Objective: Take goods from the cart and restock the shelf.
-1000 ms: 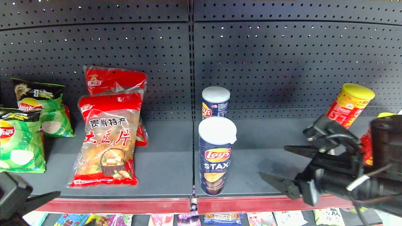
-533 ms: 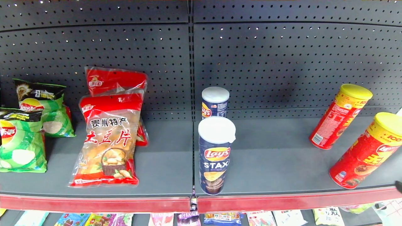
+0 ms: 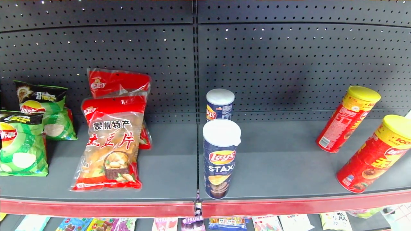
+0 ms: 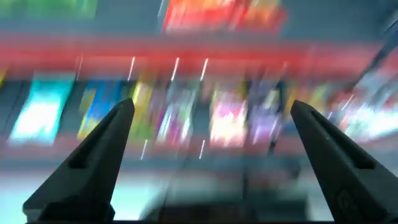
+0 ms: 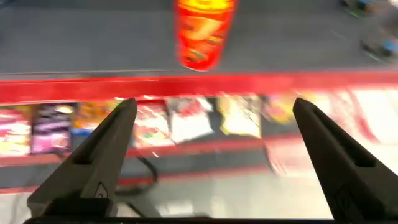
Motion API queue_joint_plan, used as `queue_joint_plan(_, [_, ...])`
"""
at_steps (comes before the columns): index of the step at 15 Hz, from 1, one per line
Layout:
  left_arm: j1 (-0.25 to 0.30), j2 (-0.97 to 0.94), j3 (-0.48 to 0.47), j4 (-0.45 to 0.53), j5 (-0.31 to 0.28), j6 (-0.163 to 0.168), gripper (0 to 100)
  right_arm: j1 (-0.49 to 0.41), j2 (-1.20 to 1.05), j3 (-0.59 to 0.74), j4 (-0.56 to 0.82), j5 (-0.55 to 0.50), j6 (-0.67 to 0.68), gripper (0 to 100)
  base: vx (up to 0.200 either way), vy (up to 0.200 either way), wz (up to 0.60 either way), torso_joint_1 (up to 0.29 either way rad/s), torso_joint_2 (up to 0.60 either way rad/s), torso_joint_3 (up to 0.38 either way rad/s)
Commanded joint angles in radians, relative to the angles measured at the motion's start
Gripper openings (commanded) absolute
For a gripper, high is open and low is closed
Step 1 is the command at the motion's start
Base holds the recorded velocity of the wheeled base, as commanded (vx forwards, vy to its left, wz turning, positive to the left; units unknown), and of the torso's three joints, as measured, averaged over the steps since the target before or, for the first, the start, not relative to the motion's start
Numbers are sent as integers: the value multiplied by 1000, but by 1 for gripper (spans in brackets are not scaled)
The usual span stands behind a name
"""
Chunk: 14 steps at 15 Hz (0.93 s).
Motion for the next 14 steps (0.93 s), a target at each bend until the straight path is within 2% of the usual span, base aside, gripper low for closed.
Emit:
queue_joint_plan(1, [13, -47, 58, -26, -12, 2, 100, 51, -238, 303, -287, 31, 25, 100, 0, 0, 0, 0, 0, 0])
queue_joint_plan(2, [13, -47, 79, -58, 78, 11, 100, 51, -238, 363, -408, -41, 27, 100, 0, 0, 0, 0, 0, 0])
queue_joint_plan(3, [11, -47, 109, -121, 193, 8, 100, 51, -238, 372, -436, -55, 47, 100, 0, 0, 0, 0, 0, 0])
queue_joint_plan(4, [13, -47, 124, -160, 236, 5, 100, 51, -238, 374, -440, -56, 48, 100, 0, 0, 0, 0, 0, 0])
queue_joint_plan(5, [13, -47, 125, -164, 236, 17, 100, 51, -238, 370, -434, -46, 50, 100, 0, 0, 0, 0, 0, 0])
queue_joint_plan(6, [13, -47, 125, -164, 208, 65, 100, 53, -238, 370, -433, -40, 48, 100, 0, 0, 0, 0, 0, 0])
queue_joint_plan(7, [13, -47, 127, -166, 135, 103, 100, 51, -238, 370, -433, -6, 48, 100, 0, 0, 0, 0, 0, 0])
queue_joint_plan(8, [13, -47, 129, -167, 99, 115, 100, 53, -238, 370, -433, 16, 48, 100, 0, 0, 0, 0, 0, 0])
queue_joint_plan(14, [13, -47, 129, -169, 107, 129, 100, 53, -238, 370, -433, 19, 76, 100, 0, 0, 0, 0, 0, 0])
